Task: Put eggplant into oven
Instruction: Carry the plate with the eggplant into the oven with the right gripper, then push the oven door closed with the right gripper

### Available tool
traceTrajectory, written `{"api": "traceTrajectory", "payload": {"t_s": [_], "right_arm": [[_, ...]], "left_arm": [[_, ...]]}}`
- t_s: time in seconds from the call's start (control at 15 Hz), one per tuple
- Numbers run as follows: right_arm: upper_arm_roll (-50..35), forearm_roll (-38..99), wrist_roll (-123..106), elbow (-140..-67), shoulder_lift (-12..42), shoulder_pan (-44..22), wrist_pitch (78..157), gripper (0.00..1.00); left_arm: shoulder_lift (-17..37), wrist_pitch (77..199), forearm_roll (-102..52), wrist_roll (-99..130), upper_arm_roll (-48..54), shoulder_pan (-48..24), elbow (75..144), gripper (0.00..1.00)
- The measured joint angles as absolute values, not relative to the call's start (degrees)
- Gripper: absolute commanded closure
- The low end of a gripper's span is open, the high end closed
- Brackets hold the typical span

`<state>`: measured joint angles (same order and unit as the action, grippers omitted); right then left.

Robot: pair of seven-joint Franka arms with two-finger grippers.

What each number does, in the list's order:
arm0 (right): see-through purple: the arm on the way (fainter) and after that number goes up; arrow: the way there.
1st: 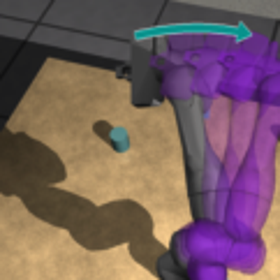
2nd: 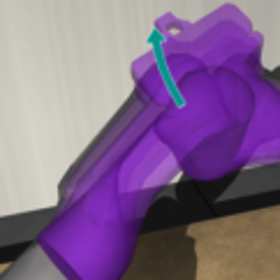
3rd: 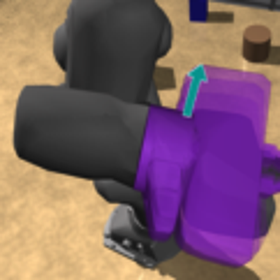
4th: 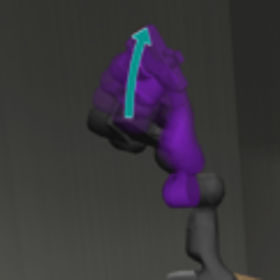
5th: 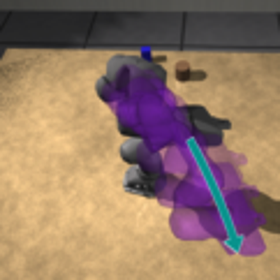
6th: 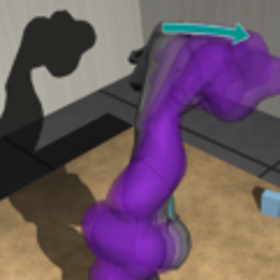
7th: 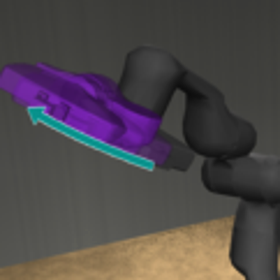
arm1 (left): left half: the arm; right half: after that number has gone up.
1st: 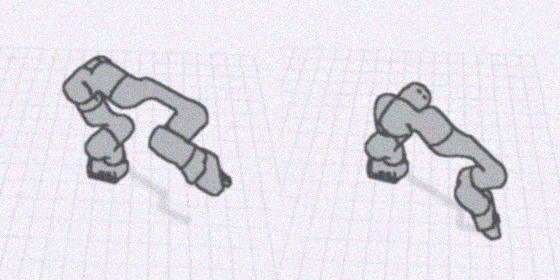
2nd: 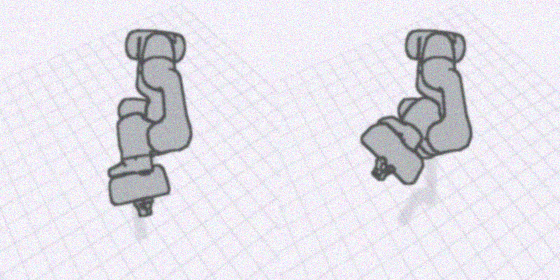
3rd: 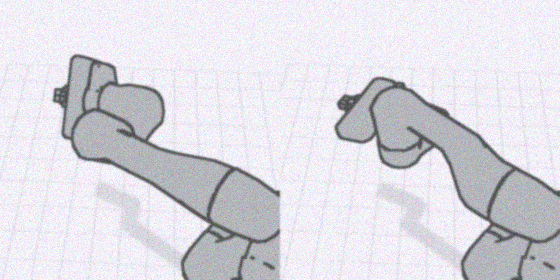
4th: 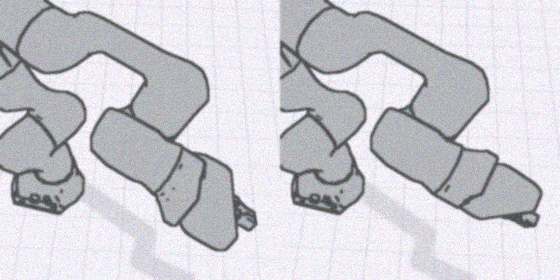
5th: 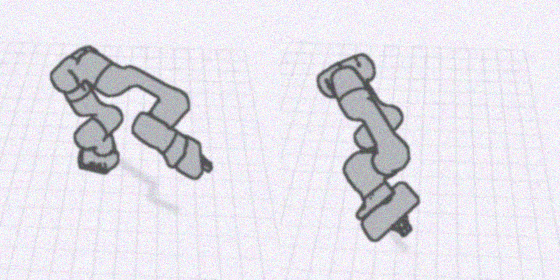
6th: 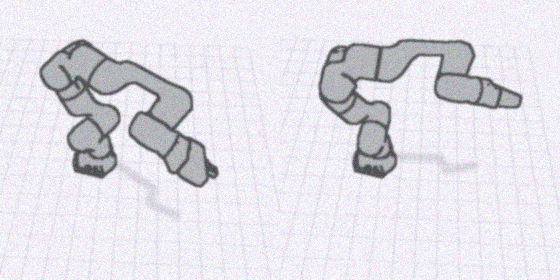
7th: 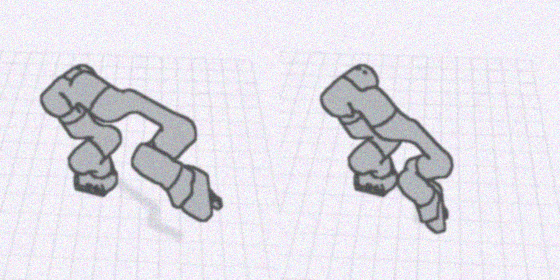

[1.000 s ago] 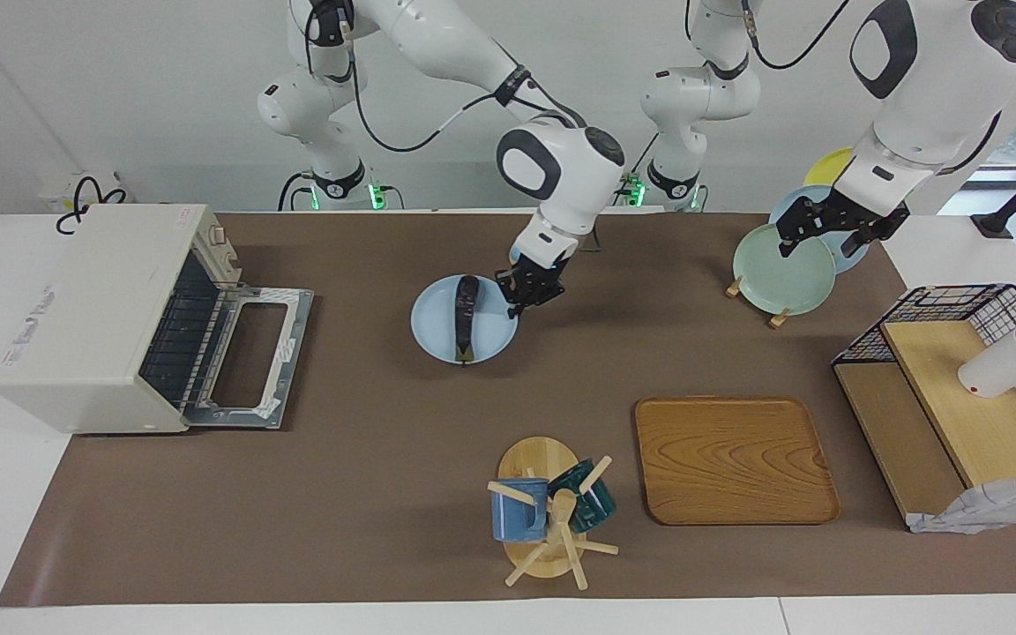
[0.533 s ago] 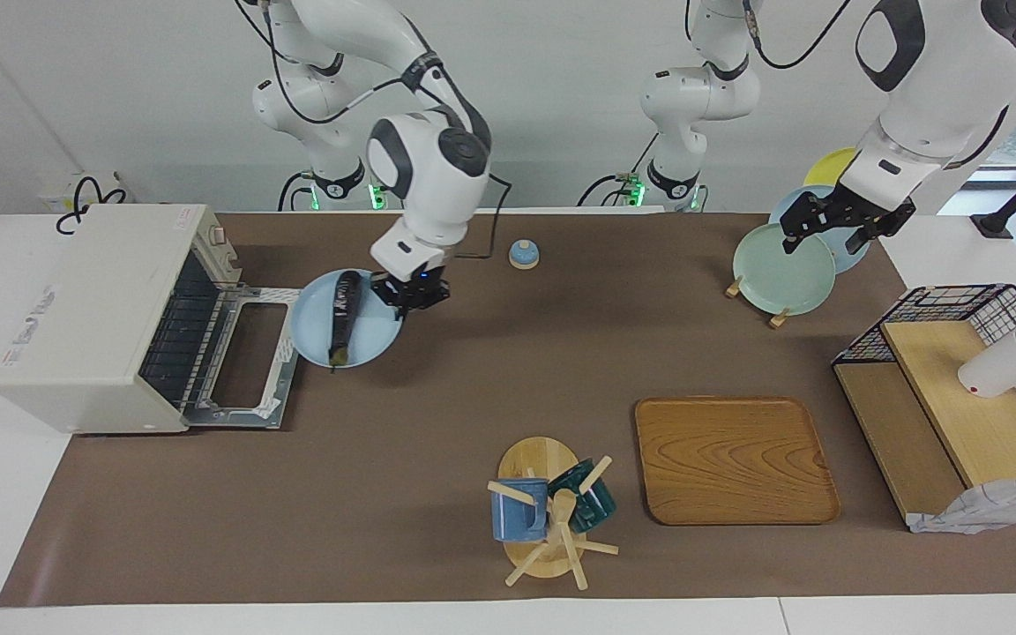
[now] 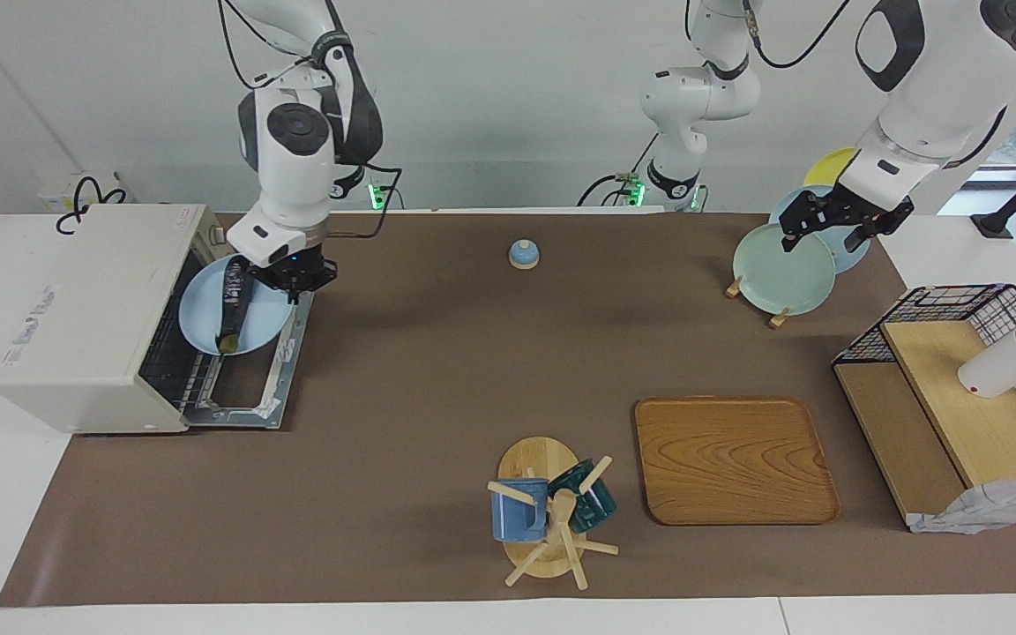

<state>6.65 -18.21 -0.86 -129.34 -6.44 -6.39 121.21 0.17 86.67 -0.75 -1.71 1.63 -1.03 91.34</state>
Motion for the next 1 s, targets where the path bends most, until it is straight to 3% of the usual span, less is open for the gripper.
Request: {"api": "traceTrajectory", "payload": {"t_s": [0.47,0.67,1.0], "right_arm": [[6.6,-18.2,-2.8,-134.1,-7.1,-4.0,127.1,1.00],[6.6,-18.2,-2.8,-134.2,-7.1,-3.5,127.2,0.86],[6.5,-18.2,-4.5,-134.4,-7.0,-3.4,127.2,0.84]], "left_arm": [[0.1,86.7,-0.8,-1.7,2.0,-1.0,91.3,0.00],[-0.1,86.7,-0.8,-1.7,2.0,-0.8,91.3,0.00],[-0.5,86.7,-0.7,-1.7,2.1,-0.8,91.3,0.00]]}}
